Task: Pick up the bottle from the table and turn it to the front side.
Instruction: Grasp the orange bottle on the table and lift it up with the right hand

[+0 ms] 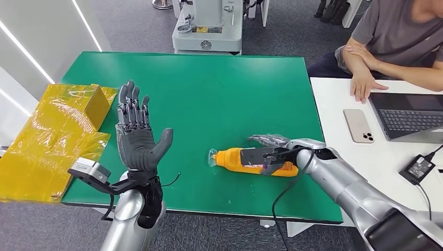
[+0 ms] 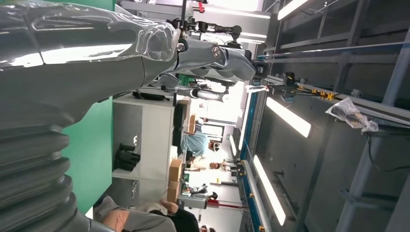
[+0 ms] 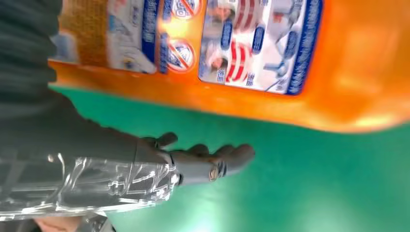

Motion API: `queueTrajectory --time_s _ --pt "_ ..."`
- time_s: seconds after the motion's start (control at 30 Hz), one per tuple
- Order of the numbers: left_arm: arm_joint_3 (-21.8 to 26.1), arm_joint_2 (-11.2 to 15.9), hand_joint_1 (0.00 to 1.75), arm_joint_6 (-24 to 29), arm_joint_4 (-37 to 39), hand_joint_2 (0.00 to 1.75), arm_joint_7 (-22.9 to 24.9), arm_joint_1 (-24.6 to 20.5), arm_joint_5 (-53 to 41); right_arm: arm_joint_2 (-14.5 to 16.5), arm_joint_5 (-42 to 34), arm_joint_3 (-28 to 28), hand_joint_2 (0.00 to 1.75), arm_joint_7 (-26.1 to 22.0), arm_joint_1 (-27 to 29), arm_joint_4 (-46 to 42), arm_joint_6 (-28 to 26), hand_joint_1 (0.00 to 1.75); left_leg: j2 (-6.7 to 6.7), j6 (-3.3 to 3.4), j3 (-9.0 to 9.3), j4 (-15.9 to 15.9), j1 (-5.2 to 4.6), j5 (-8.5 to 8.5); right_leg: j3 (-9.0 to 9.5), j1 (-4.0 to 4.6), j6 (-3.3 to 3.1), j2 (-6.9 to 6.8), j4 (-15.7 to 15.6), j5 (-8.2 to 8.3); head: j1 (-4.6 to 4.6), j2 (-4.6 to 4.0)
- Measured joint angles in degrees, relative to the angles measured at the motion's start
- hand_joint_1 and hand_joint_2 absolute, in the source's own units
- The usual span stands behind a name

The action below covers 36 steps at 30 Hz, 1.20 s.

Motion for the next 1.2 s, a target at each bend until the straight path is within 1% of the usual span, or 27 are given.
queueTrajectory --time_s 0.17,0.5,0.87,0.9,0.93,1.0,1.03,1.07,1.2 --pt "-0.7 0.0 0.0 0.1 0.0 1.75 0.2 -0.2 0.2 -1.3 0.4 0.9 1.75 1.4 1.5 0.3 -1.4 0.0 0.01 0.0 0.04 0.0 0.0 0.0 0.03 0.0 0.02 0.0 0.0 -0.01 -0.01 0.0" --pt "-1.7 0.1 0.0 0.7 1.0 1.75 0.8 -1.6 1.5 -3.9 0.8 1.0 1.75 2.3 3.4 0.2 -3.5 0.0 0.02 0.02 0.36 0.0 0.01 -0.01 0.37 0.0 0.04 0.02 -0.1 0.0 0.0 0.0" --pt "-2.6 0.1 0.0 0.7 2.5 1.75 0.7 -2.2 2.3 -5.0 1.4 0.9 1.75 3.2 4.5 -0.5 -5.3 0.0 0.01 0.07 0.66 0.0 0.01 -0.04 0.74 0.01 0.07 0.0 -0.1 -0.01 0.0 0.0" --pt "-2.7 0.2 0.0 0.7 2.6 1.75 0.7 -2.2 2.4 -5.0 1.5 0.8 1.75 3.3 4.6 -0.6 -5.8 0.14 0.02 0.07 0.67 0.0 0.01 -0.04 0.76 0.01 0.08 0.0 -0.1 -0.01 0.0 0.0" --pt "-2.7 0.2 0.0 0.7 2.7 1.75 0.7 -2.3 2.5 -5.0 1.8 0.7 1.75 3.5 4.8 -0.7 -6.4 0.48 0.02 0.07 0.68 0.0 0.01 -0.04 0.77 0.01 0.09 0.0 -0.1 0.0 0.0 0.0" --pt "-2.7 0.4 0.0 0.8 2.9 1.75 0.6 -2.3 2.6 -5.0 2.7 0.5 1.75 3.8 5.1 -0.9 -7.6 1.35 0.03 0.07 0.69 0.0 0.01 -0.04 0.79 0.0 0.1 0.01 -0.1 0.01 0.0 0.0" --pt "-2.7 0.4 0.0 0.9 2.9 1.75 0.4 -2.2 2.7 -5.0 3.2 0.4 1.75 3.9 5.2 -1.0 -8.3 1.65 0.03 0.07 0.69 0.0 0.01 -0.04 0.79 0.0 0.1 0.01 -0.1 0.02 0.0 0.0" --pt "-2.7 0.5 0.0 1.0 2.9 1.75 0.2 -2.2 2.8 -4.9 3.8 0.3 1.75 4.0 5.3 -1.0 -9.0 1.75 0.02 0.07 0.68 0.0 0.01 -0.04 0.8 0.0 0.1 0.01 -0.1 0.02 0.0 0.0" --pt "-2.7 0.7 0.0 1.1 3.0 1.75 -0.3 -2.2 3.0 -4.7 5.3 -0.2 1.75 4.1 5.7 -1.0 -10.9 1.75 0.02 0.07 0.68 0.0 0.01 -0.03 0.8 0.0 0.13 0.01 -0.1 0.05 0.0 0.0"
